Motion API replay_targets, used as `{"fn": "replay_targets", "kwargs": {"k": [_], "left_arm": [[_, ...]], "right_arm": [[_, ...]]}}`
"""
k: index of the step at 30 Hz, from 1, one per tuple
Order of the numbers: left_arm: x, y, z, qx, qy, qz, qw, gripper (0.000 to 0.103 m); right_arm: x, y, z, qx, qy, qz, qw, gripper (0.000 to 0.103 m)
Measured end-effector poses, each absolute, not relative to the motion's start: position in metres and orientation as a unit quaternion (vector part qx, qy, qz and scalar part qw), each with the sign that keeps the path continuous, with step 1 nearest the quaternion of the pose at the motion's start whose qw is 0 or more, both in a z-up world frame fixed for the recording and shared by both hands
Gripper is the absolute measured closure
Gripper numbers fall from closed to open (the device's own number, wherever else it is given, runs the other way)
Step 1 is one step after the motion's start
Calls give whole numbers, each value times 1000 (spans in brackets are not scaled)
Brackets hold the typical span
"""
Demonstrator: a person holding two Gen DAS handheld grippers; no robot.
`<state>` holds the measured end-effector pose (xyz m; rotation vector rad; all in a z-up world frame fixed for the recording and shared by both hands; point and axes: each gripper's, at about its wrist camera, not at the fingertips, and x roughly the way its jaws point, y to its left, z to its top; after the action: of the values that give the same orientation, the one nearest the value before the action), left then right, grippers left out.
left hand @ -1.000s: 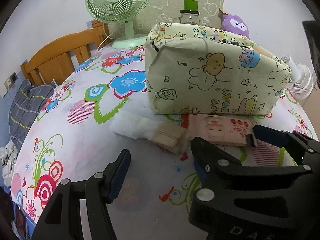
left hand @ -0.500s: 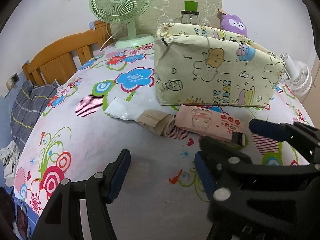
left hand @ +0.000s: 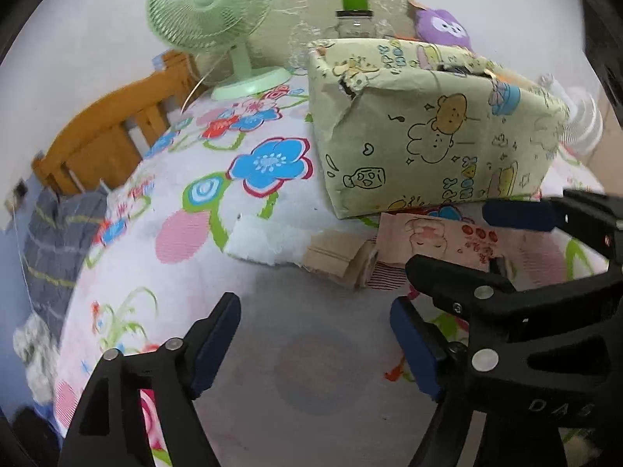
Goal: Organize soft objects
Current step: 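Grasp the pink wet-wipes pack with the right tool, then grasp the white cloth roll with the left tool while the right tool holds the wipes pack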
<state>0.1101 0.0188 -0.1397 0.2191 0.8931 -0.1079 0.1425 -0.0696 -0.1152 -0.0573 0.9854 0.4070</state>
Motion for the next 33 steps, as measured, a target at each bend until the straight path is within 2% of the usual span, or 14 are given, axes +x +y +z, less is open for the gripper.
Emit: {"fn": "replay_targets", "kwargs": {"k": [6,9,23,33], "left_arm": [[112,23,-140,121,429,-74,892,15],[115,25,-140,120,429,-75,892,12],[112,27,-141,123,425,-70,894,3],[122,35,-137,124,414,-80,898,3]], "right_arm": [[149,-64,-121,-31,478,197,855,25],[152,-63,-124,-38,484,191,853,34],[132,-63,-122,-61,485,176,855,58],[120,-65,-109,-19,484,109,868,60]]}}
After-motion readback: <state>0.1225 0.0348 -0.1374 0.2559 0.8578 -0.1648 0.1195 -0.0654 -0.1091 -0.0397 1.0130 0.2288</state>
